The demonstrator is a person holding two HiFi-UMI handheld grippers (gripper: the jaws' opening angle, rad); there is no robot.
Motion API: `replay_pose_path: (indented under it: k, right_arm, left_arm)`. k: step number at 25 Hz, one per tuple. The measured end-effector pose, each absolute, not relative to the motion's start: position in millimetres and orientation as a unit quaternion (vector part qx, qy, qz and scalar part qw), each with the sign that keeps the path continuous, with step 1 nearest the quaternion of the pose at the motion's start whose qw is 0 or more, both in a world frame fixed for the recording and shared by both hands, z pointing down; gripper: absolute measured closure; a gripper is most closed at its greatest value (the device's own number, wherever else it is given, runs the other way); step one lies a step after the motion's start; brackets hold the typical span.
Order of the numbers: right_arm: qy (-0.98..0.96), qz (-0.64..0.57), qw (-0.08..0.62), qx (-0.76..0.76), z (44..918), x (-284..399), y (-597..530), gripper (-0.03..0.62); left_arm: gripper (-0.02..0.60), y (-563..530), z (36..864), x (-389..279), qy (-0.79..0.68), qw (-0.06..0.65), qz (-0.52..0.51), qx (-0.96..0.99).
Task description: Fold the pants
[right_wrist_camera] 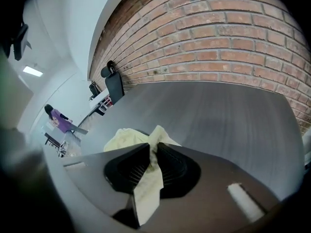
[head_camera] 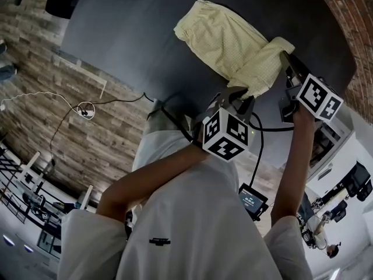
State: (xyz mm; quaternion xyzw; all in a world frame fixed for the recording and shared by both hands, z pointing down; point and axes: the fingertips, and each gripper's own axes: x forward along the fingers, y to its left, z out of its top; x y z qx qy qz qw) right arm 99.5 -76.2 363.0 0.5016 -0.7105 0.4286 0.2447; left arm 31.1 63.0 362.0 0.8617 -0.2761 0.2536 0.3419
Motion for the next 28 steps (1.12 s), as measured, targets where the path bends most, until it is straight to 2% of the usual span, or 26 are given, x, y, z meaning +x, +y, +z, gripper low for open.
replay_pose_path:
  k: [14, 23, 28]
  right_arm:
    - [-0.707, 0.452, 0.262, 0.477, 406, 32, -115, 0.525]
    - [-0.695, 0.482, 0.265, 0.463, 433, 2, -123, 0.484]
    - [-0.686, 0.49, 0.278, 0.46, 447, -6, -124, 0.484]
  left_arm:
    - [0.5, 20, 409, -43, -0.325, 0.373, 0.28, 0.823]
    - [0.5, 9, 454, -72, -0.32, 0.382, 0.319, 0.806]
    - [0.499, 7, 468, -81, -0.307, 0.388, 0.326, 0.806]
